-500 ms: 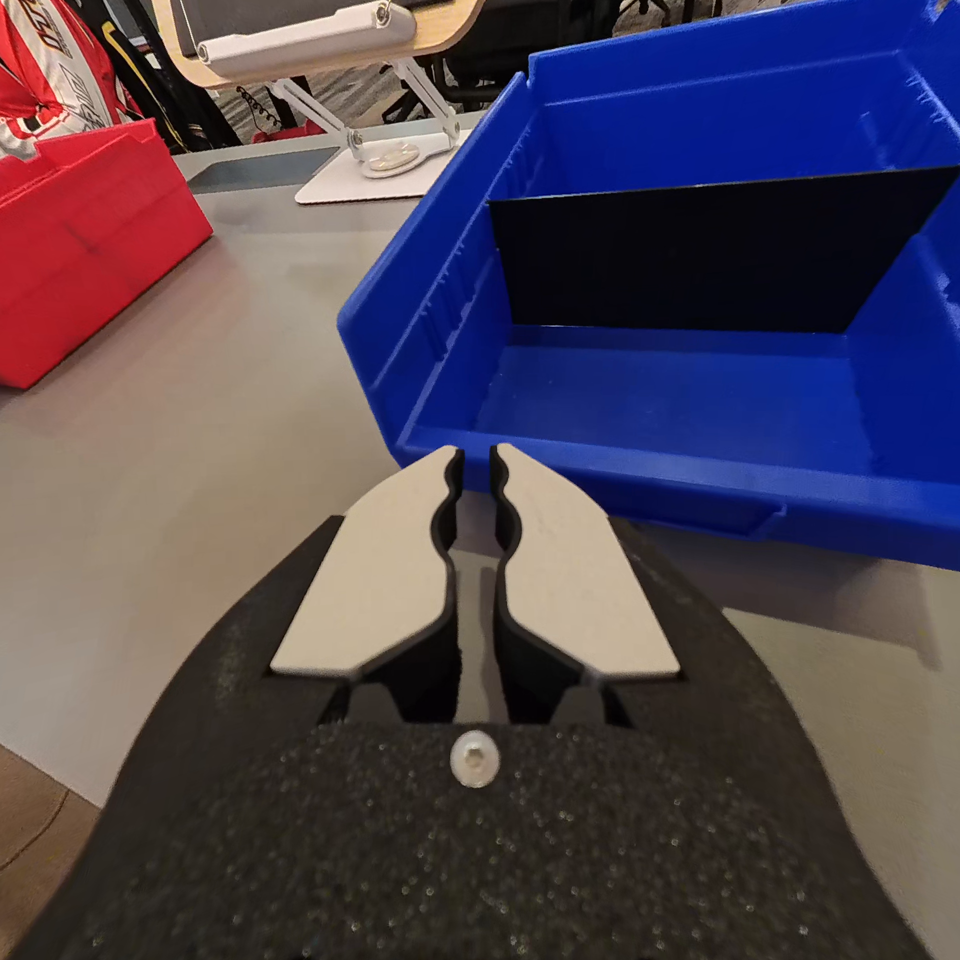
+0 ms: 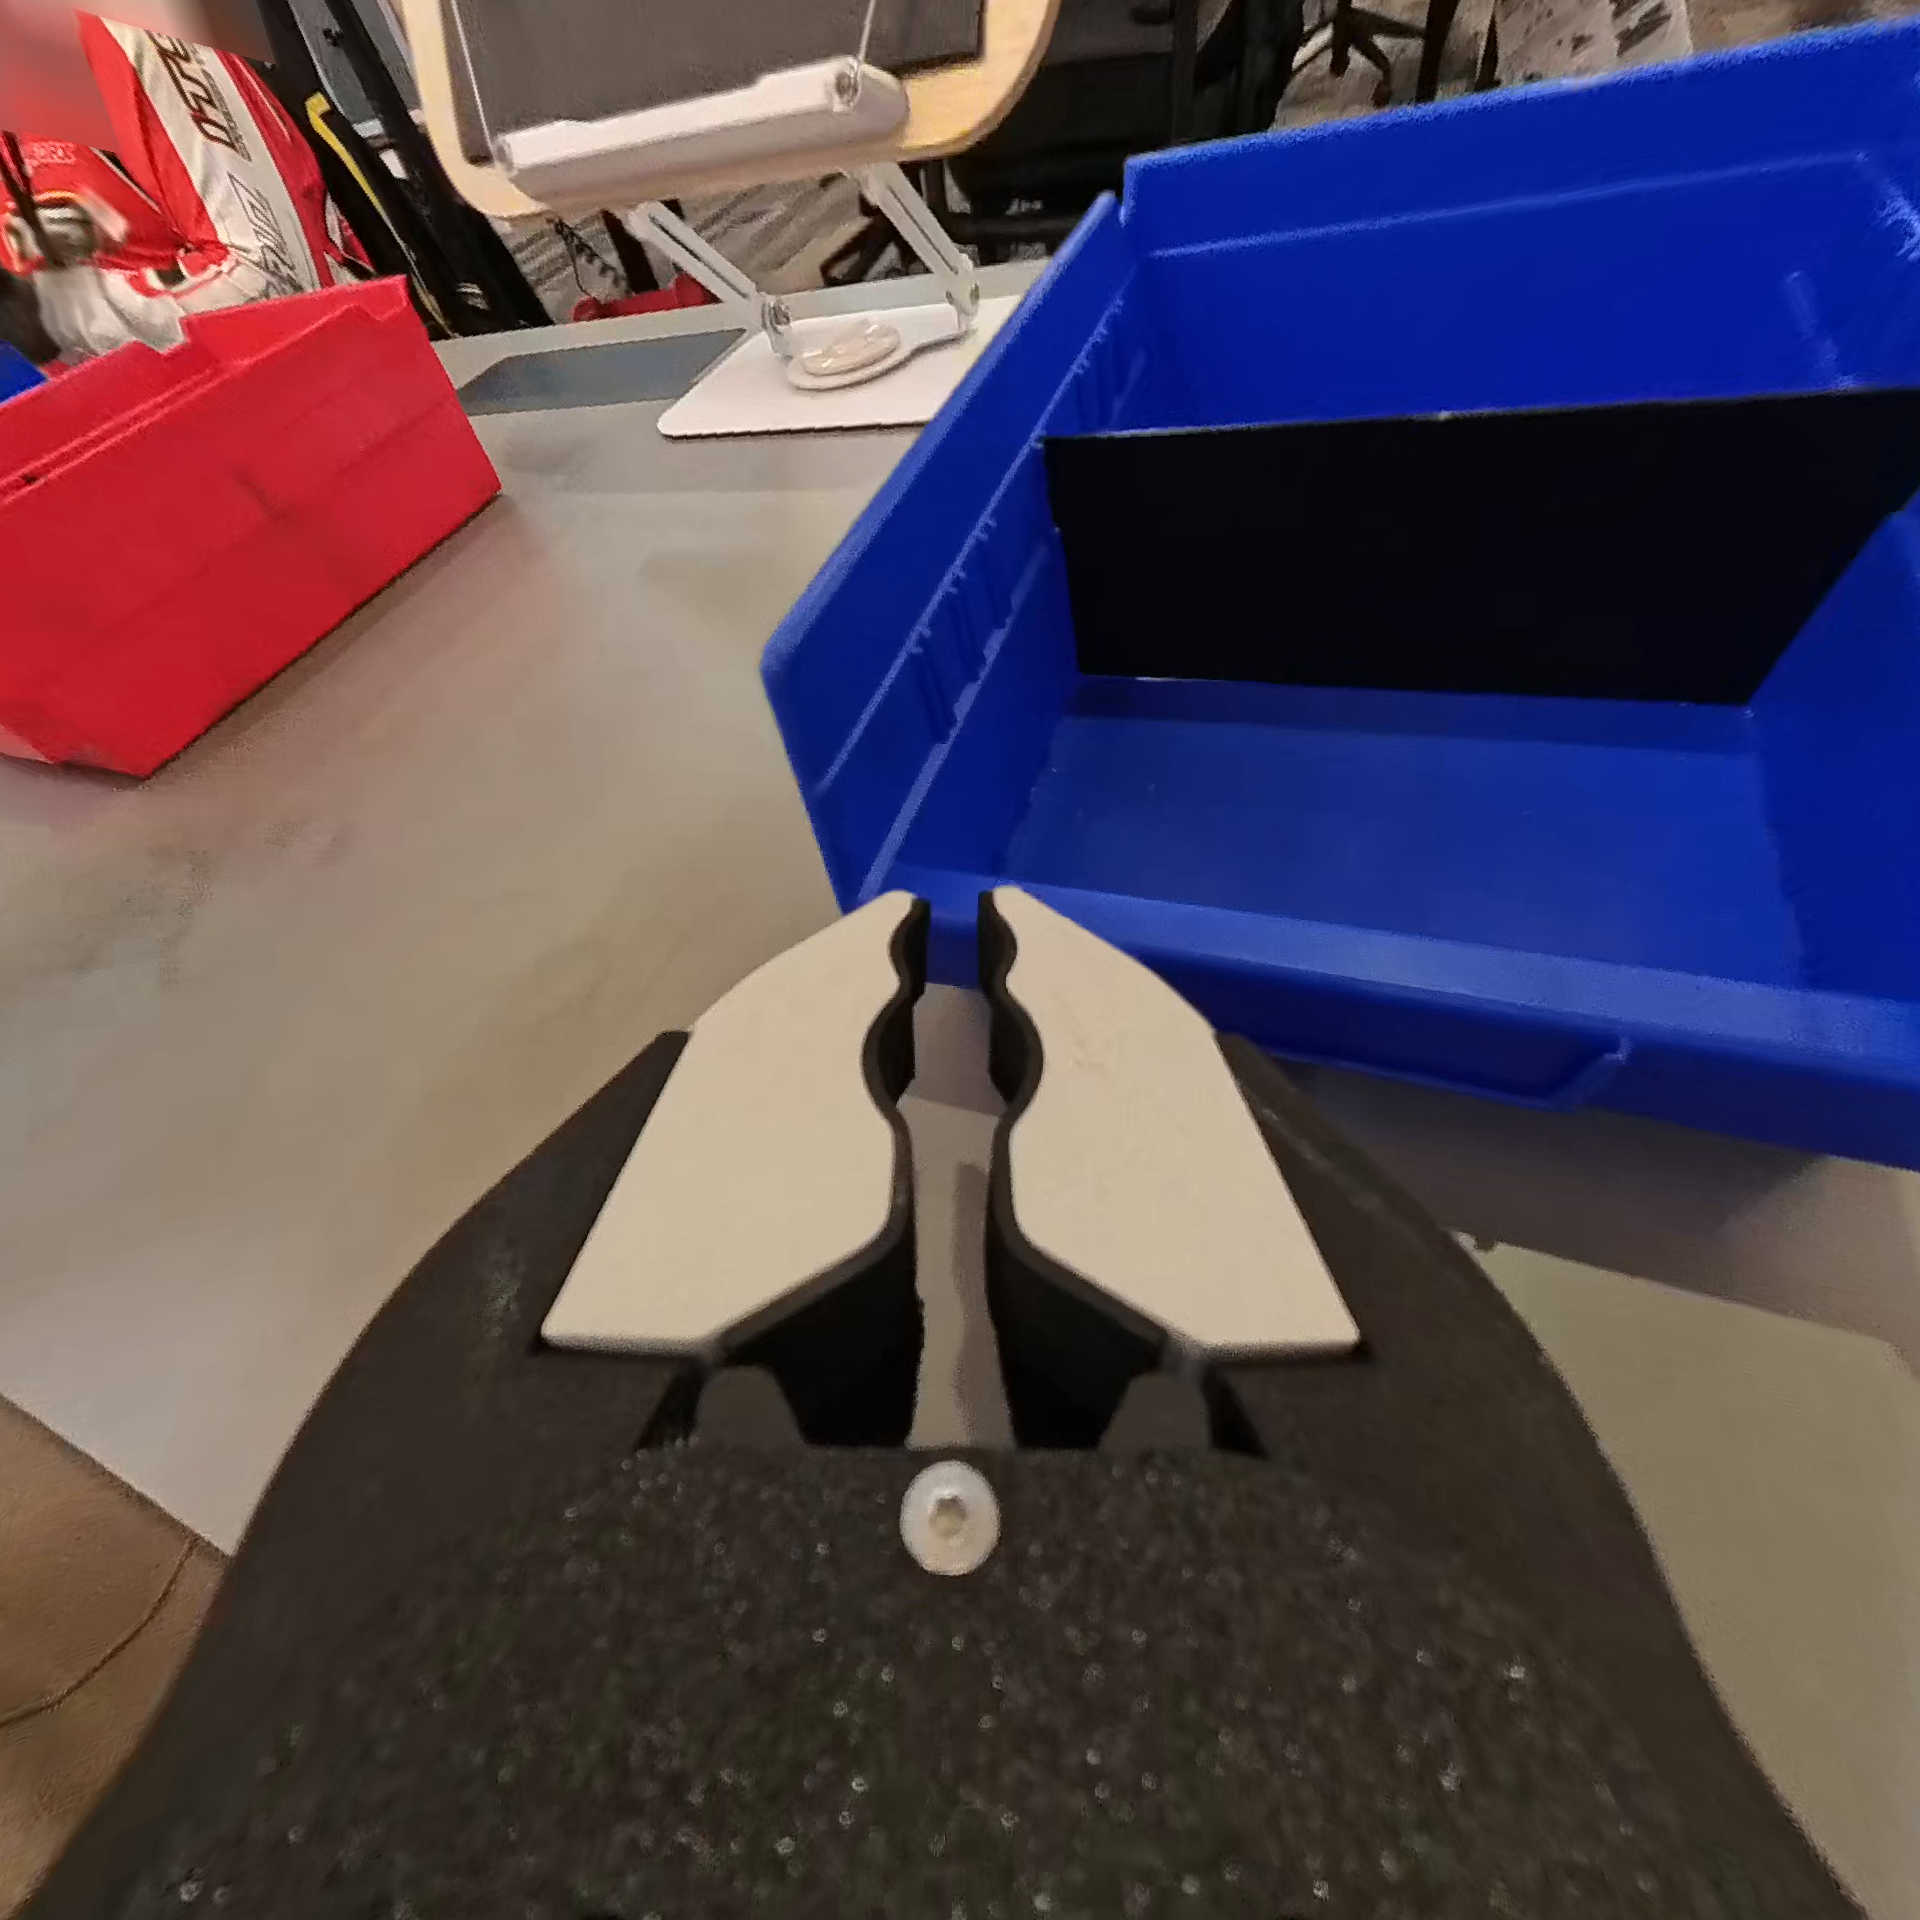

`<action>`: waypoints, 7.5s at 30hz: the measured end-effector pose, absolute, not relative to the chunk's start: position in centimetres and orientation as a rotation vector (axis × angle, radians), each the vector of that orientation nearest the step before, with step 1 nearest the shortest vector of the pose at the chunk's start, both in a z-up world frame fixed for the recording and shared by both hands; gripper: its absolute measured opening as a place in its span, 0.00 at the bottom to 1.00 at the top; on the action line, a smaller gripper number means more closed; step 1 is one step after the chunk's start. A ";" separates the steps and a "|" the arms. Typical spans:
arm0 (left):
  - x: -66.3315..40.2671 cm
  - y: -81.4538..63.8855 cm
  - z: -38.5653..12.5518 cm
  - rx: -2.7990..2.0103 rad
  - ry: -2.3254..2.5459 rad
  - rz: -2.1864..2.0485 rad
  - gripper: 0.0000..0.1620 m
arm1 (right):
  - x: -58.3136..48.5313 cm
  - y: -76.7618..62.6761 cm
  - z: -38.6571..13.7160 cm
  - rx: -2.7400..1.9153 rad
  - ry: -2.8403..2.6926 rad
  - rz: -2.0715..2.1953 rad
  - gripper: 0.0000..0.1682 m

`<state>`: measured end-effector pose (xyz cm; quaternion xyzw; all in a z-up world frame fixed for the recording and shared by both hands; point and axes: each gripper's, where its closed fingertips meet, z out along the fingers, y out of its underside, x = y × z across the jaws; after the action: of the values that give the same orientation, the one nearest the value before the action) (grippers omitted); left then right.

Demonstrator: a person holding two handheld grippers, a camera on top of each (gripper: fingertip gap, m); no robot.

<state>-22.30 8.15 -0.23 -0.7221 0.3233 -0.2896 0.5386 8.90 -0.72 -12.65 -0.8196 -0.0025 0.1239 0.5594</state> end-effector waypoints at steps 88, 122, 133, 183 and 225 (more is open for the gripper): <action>-20.6 11.5 11.6 -1.260 0.721 -1.548 0.14 | -12.0 4.9 -3.1 -1.553 -0.573 0.676 0.12; -19.2 0.0 5.5 -0.834 1.131 -1.769 0.13 | -15.6 -1.8 0.0 -0.970 -0.160 2.244 0.09; -23.7 4.6 -1.0 -1.290 0.960 -1.452 0.13 | -13.7 -1.5 -0.7 -1.181 -0.686 1.161 0.06; -18.8 -4.5 -0.3 -1.048 0.936 -1.407 0.06 | -15.4 -4.7 -1.7 -1.111 -0.837 1.473 0.06; -21.5 1.2 -4.7 -1.137 1.141 -0.701 0.06 | -5.5 6.2 -17.9 -2.246 -0.448 0.120 0.13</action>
<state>-21.48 1.23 -4.67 -0.4981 0.4999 -0.3073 0.6384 -5.49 6.17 -17.91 -0.8925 -0.1782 0.0479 0.4115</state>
